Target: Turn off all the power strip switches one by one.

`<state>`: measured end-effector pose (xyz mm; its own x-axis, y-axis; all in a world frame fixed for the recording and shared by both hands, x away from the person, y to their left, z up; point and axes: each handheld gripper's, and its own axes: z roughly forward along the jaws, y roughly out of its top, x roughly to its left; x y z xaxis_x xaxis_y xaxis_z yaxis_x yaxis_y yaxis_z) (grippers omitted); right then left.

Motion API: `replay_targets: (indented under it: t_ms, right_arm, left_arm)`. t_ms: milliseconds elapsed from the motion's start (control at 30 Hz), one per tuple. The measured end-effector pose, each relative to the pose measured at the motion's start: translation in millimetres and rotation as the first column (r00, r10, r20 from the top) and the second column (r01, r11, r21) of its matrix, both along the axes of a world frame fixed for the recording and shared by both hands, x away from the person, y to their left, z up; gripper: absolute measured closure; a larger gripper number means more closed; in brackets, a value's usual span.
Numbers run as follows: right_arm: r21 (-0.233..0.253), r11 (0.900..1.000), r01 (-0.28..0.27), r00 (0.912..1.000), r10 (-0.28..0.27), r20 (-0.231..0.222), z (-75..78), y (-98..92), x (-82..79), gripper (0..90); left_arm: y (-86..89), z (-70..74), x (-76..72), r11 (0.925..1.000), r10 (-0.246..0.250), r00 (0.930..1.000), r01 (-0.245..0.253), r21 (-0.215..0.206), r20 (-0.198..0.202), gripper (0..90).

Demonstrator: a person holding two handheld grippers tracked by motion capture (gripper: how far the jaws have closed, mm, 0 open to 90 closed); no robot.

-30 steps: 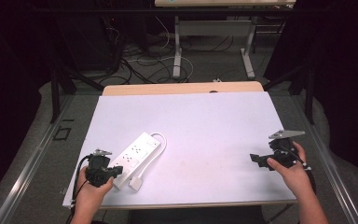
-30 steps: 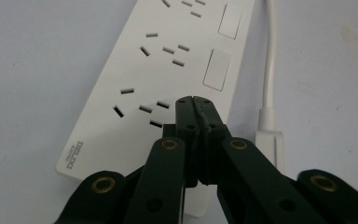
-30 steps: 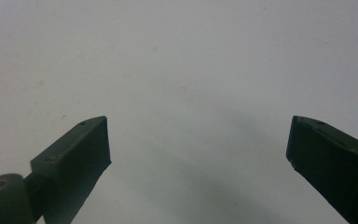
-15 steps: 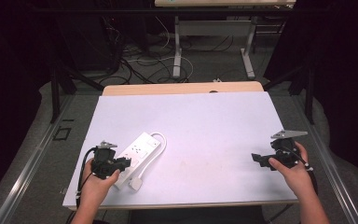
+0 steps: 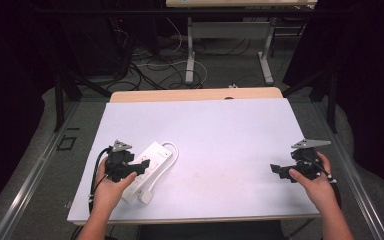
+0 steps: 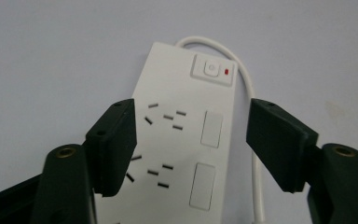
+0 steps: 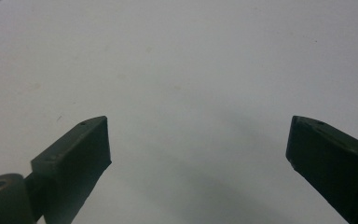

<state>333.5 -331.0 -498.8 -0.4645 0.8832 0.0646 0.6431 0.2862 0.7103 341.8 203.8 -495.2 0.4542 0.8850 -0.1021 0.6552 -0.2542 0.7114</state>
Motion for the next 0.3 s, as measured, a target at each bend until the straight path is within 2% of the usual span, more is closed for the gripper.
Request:
replay_targets:
  t_ms: [67, 200, 233, 300]
  right_arm:
    - [-0.006, 1.0, -0.001, 1.0, 0.001, 0.003, -0.4, -0.8, 0.2, 5.8]
    - [-0.005, 1.0, 0.0, 1.0, 0.0, 0.001, -1.9, -1.2, 0.7, 5.8]
    - [-0.006, 1.0, 0.0, 1.0, 0.0, 0.001, -2.0, -1.3, 0.8, 5.8]
    - [-0.004, 1.0, 0.003, 1.0, -0.003, 0.002, -2.0, -1.5, 0.9, 5.8]
  left_arm:
    - [-2.5, -0.5, 3.7, 0.9998, 0.007, 0.9998, -0.007, -0.021, 0.02, 27.2]
    - [-3.0, -0.2, 10.5, 0.9998, -0.018, 0.9986, 0.018, 0.0, 0.05, 21.0]
    - [-3.1, -1.1, 12.1, 0.9995, -0.027, 0.9979, 0.028, -0.015, 0.059, 20.4]
    - [-3.2, -2.3, 14.3, 0.9983, -0.042, 0.9977, 0.044, -0.038, 0.053, 20.5]
